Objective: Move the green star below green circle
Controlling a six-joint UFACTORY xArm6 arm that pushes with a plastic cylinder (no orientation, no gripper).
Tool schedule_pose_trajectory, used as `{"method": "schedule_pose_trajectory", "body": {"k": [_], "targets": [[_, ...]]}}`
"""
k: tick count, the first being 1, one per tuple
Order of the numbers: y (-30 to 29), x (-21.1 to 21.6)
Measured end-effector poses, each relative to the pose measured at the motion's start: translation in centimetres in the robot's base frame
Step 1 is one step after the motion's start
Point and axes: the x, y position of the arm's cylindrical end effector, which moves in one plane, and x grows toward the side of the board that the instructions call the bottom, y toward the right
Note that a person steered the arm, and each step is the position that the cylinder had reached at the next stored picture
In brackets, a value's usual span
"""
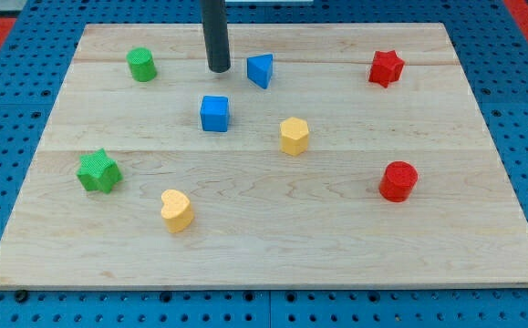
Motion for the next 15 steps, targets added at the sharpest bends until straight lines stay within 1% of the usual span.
{"method": "schedule_pose_trajectory", "body": {"k": [1, 2, 3, 4, 5, 6, 7, 8, 9, 10, 11, 12, 13, 14, 15], "targets": [[-1.4, 5.5], [-2.7, 12.1], [-3.3, 15.0], [-7.5, 17.5], [-8.8, 22.3], [-12.7, 21.6], [-11.1, 14.8], [-11.5, 13.7], [-8.4, 16.6], [-15.7, 19.7], [-19.8, 19.6], [-16.6, 15.4], [-15.5, 12.7], [-15.3, 11.9], [-13.3, 13.5]]}}
